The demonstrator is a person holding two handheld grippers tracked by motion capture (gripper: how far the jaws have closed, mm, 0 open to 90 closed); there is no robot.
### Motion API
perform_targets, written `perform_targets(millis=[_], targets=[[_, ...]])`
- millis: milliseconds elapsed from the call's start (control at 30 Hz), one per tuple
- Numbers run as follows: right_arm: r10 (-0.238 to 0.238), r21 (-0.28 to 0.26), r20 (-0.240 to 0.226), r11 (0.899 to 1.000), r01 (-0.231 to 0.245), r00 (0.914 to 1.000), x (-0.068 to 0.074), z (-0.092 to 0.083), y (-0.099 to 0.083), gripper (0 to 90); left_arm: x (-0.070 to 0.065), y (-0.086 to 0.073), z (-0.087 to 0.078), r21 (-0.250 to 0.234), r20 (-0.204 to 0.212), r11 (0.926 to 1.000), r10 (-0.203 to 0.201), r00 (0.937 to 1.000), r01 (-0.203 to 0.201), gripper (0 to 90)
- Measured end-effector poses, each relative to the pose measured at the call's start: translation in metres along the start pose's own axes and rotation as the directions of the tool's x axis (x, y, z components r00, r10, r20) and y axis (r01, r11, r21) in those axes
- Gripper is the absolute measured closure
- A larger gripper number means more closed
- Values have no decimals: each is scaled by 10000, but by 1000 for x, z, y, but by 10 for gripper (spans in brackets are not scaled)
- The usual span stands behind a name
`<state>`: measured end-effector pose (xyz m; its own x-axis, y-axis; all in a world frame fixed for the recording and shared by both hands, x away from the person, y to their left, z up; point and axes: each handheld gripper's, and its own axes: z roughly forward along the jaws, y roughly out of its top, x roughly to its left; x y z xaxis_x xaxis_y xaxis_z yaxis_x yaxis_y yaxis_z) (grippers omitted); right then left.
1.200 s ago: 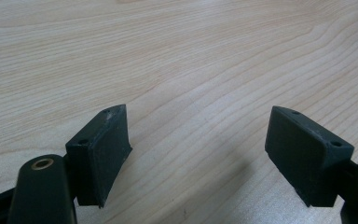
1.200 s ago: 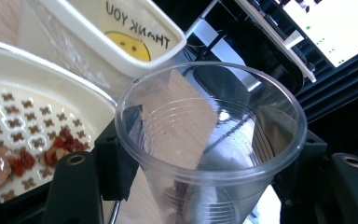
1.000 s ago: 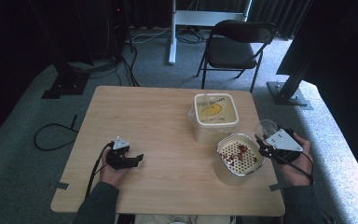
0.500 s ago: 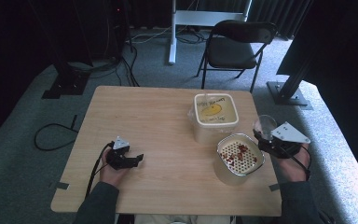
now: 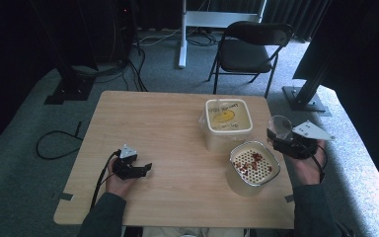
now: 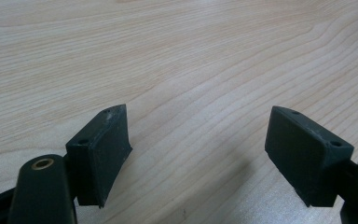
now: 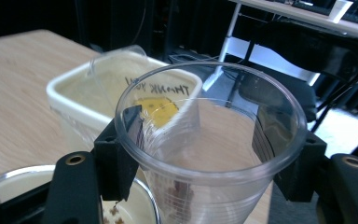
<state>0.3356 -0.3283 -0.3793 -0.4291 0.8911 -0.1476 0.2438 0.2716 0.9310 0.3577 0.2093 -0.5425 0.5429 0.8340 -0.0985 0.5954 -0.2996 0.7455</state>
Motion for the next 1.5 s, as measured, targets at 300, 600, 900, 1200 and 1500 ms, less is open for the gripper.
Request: perform_targets(millis=[300,600,900,1200,1500], targets=[[401,-130,-488,9991,-408,9980,-4,14,16,335,0,0,0,7,13,10000,6,10000,-6,224],[998,-177,-994,9946,-1021,9900,-10,32,30,329,0,0,0,0,32,10000,-3,10000,3,224],[1131,-177,-1450,9930,-1168,9829,-12,51,41,329,0,0,0,1,33,10000,25,10000,-25,224],[1245,14,-1654,9920,-1260,9783,-15,71,52,323,0,0,0,6,20,10000,44,10000,-44,224],[1581,34,-1962,9870,-1605,9677,-16,91,56,318,0,0,0,20,19,10000,66,10000,-66,225]])
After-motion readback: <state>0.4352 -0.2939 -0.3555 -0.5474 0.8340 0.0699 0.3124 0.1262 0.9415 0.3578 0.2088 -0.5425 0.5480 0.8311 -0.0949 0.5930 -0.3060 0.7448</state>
